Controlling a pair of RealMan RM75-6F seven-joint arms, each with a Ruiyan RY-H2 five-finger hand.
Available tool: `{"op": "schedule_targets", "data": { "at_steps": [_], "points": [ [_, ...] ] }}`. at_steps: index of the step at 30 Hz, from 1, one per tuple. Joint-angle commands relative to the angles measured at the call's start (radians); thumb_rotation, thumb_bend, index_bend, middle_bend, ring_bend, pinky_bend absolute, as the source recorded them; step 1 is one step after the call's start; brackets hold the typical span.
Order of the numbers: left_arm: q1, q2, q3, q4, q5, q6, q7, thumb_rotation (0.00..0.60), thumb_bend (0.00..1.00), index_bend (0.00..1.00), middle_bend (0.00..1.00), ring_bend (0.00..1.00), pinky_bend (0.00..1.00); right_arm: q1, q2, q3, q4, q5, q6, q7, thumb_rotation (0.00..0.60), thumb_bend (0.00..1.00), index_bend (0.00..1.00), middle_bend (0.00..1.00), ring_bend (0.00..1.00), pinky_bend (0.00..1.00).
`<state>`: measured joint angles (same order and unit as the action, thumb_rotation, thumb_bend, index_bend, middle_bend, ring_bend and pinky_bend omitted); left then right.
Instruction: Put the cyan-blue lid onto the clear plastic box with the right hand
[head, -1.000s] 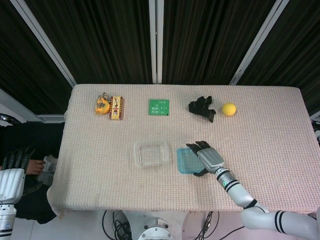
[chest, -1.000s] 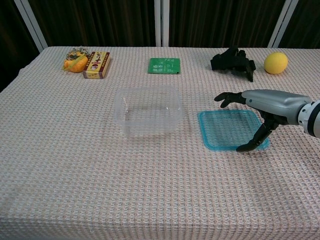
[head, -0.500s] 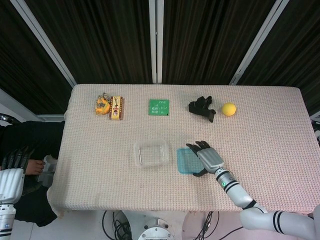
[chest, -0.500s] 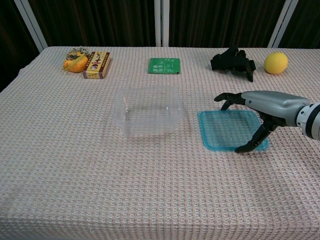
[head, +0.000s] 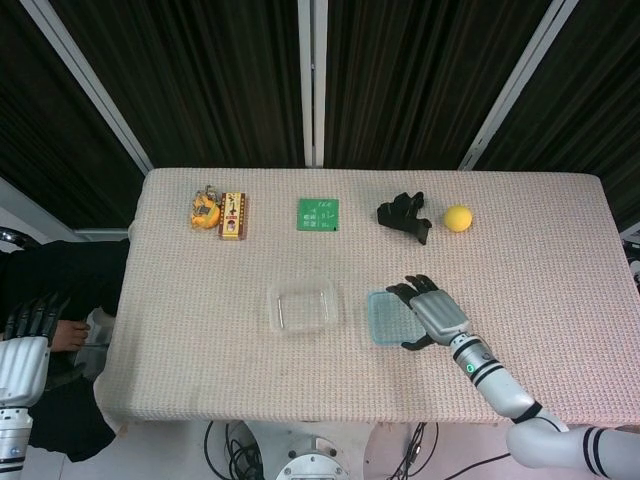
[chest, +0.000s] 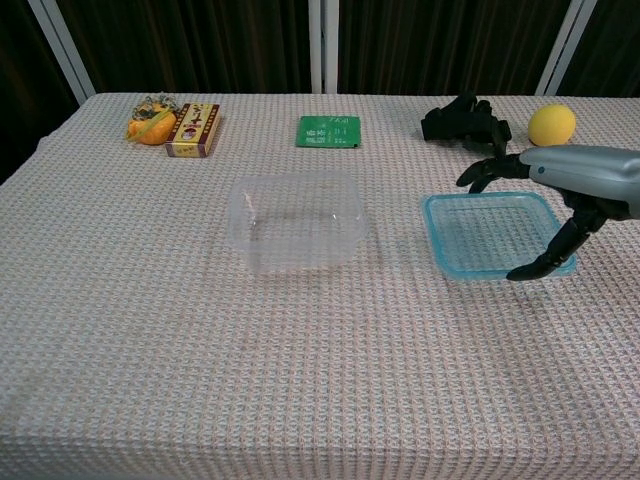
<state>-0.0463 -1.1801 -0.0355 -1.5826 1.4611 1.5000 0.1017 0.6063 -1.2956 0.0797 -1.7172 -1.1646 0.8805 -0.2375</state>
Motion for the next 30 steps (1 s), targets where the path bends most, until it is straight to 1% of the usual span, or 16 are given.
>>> {"op": "schedule_targets", "data": {
  "at_steps": [1, 3, 6, 10, 12, 17, 23, 26, 30],
  "points": [
    [0.0, 0.004, 0.0, -0.007, 0.003, 0.003, 0.007, 0.6, 0.05, 0.09, 0.02, 0.0, 0.0, 0.006, 0.098, 0.03, -0.086, -0.046, -0.016, 0.094, 0.6, 0.1, 0.15, 0.32, 0.0, 0.0],
    [0.003, 0.006, 0.001, -0.015, 0.006, 0.009, 0.013, 0.6, 0.05, 0.09, 0.02, 0.0, 0.0, 0.031, 0.112, 0.058, -0.102, -0.036, -0.033, 0.1, 0.6, 0.1, 0.15, 0.32, 0.0, 0.0],
    [0.007, 0.008, 0.002, -0.025, 0.008, 0.018, 0.023, 0.6, 0.05, 0.09, 0.02, 0.0, 0.0, 0.087, 0.09, 0.1, -0.111, 0.014, -0.063, 0.074, 0.6, 0.1, 0.15, 0.32, 0.0, 0.0],
    [0.01, 0.01, 0.003, -0.037, 0.009, 0.023, 0.032, 0.6, 0.05, 0.09, 0.02, 0.0, 0.0, 0.179, 0.027, 0.139, -0.109, 0.127, -0.107, 0.003, 0.6, 0.1, 0.15, 0.32, 0.0, 0.0],
    [0.01, 0.012, 0.002, -0.038, 0.01, 0.025, 0.034, 0.6, 0.05, 0.09, 0.02, 0.0, 0.0, 0.229, -0.013, 0.151, -0.102, 0.206, -0.121, -0.037, 0.6, 0.1, 0.15, 0.32, 0.0, 0.0],
    [0.004, 0.013, -0.001, -0.03, 0.011, 0.016, 0.023, 0.6, 0.05, 0.09, 0.02, 0.0, 0.0, 0.344, -0.105, 0.151, -0.068, 0.387, -0.125, -0.131, 0.6, 0.1, 0.15, 0.32, 0.0, 0.0],
    [-0.002, 0.007, -0.001, -0.012, 0.012, 0.005, 0.007, 0.6, 0.05, 0.09, 0.02, 0.0, 0.0, 0.458, -0.199, 0.138, -0.038, 0.563, -0.061, -0.245, 0.6, 0.1, 0.15, 0.31, 0.0, 0.0],
    [-0.002, 0.002, -0.002, -0.002, 0.012, 0.004, -0.005, 0.6, 0.05, 0.09, 0.02, 0.0, 0.0, 0.501, -0.236, 0.133, -0.03, 0.632, -0.023, -0.291, 0.6, 0.11, 0.15, 0.31, 0.0, 0.0],
    [-0.004, -0.004, -0.001, 0.013, 0.011, -0.001, -0.018, 0.6, 0.05, 0.09, 0.02, 0.0, 0.0, 0.536, -0.267, 0.126, -0.012, 0.682, 0.021, -0.335, 0.6, 0.11, 0.15, 0.31, 0.0, 0.0]
  ]
}}
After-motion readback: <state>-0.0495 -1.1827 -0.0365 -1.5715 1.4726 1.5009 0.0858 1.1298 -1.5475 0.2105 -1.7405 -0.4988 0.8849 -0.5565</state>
